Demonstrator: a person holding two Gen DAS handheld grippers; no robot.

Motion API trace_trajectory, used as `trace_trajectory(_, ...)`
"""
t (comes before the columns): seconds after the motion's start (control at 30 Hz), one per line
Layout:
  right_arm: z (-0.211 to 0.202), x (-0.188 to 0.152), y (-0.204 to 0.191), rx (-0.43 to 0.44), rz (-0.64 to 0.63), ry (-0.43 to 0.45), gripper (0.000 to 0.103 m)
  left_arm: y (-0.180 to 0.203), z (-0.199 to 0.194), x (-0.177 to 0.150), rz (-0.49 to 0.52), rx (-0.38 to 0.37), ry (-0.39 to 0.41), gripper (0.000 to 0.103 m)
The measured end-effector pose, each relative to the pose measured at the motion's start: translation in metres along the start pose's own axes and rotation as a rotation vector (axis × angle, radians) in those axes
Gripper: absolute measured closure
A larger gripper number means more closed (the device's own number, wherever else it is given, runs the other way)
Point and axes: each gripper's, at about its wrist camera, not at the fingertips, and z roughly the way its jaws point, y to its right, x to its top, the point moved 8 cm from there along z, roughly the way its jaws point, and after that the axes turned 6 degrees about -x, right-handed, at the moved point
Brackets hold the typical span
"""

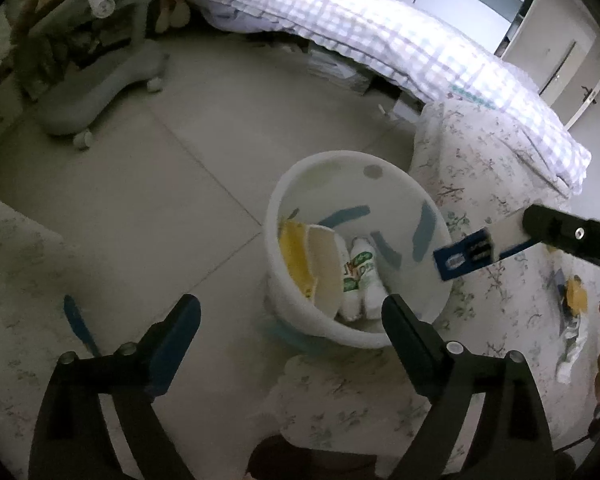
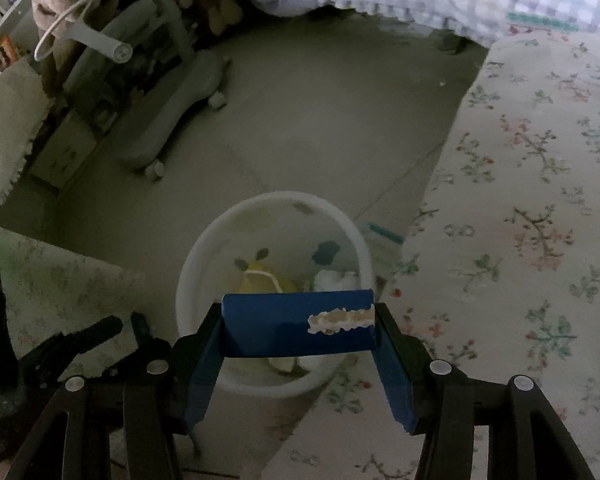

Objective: Collect trash
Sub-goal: 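Open the right tool to drop the blue tissue box into the wastebasket, then reach and grasp the crumpled white paper with the right tool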

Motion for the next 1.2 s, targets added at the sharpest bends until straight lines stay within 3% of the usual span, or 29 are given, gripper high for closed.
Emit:
trace_trajectory(0.13,-0.004,0.004,-0.006,-0.001,-0.016,0.015,0.029,-0.004,0.000,-0.004,-0.011,0.004,-0.007,0.007)
trace_trajectory(0.43,-0.034,0.002,0.016,-0.096,-0.028,0.037,0.029,0.017,-0.007,-0.011,0.011,-0.015,-0.019,0.006)
trace_trajectory(0.6,-0.059,-0.007,0.038,-0.138,-0.026,0.045,0.029,0.039,-0.012,-0.014,0.042,-0.038,-0.031,0.001)
trace_trajectory(1.0,-0.125,-0.037,0.101,-0.214,0.007,0.076,0.023,0.110,-0.026,-0.021,0.150,-0.099,-0.046,0.000)
trace_trajectory(1.2,-0.153,-0.063,0.146,-0.258,0.032,0.049,0.022,0.146,-0.024,-0.029,0.206,-0.127,-0.074,0.000)
